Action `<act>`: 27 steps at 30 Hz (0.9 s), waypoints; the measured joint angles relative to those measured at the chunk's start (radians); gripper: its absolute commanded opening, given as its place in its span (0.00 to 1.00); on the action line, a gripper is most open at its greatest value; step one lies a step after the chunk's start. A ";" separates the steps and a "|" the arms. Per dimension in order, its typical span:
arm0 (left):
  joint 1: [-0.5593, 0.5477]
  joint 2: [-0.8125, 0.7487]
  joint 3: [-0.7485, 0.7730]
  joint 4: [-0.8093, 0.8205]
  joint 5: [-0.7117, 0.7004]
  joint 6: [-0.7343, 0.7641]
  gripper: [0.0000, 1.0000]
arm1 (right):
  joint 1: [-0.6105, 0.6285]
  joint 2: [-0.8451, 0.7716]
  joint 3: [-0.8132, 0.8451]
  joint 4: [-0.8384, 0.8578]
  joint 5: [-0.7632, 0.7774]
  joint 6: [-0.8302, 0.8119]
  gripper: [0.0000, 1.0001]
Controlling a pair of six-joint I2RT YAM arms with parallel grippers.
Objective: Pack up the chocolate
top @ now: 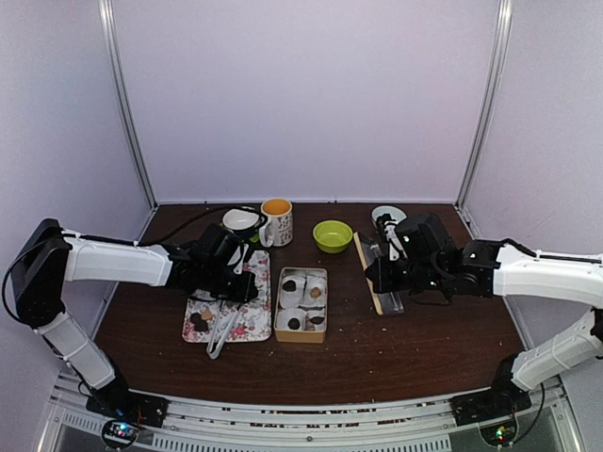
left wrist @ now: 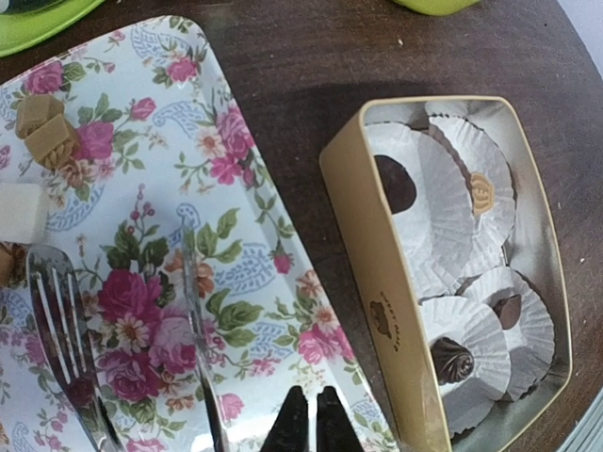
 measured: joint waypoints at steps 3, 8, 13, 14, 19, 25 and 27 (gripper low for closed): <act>0.000 0.033 0.027 -0.005 0.000 0.012 0.00 | 0.000 -0.008 -0.010 0.015 -0.001 -0.002 0.00; 0.000 0.080 0.074 -0.005 0.011 0.026 0.00 | 0.000 -0.022 -0.032 0.043 -0.015 -0.003 0.00; 0.000 0.129 0.107 0.010 0.057 0.031 0.00 | 0.000 -0.031 -0.039 0.065 -0.035 -0.003 0.00; 0.000 0.137 0.107 0.016 0.069 0.030 0.00 | 0.000 -0.036 -0.044 0.074 -0.041 -0.002 0.00; -0.005 0.180 0.107 0.050 0.129 0.010 0.00 | 0.000 -0.071 -0.070 0.112 -0.062 0.004 0.00; -0.042 0.211 0.107 0.085 0.163 -0.035 0.00 | 0.000 -0.087 -0.076 0.127 -0.073 0.008 0.00; -0.057 0.217 0.107 0.095 0.167 -0.049 0.00 | 0.000 -0.090 -0.076 0.127 -0.075 0.008 0.00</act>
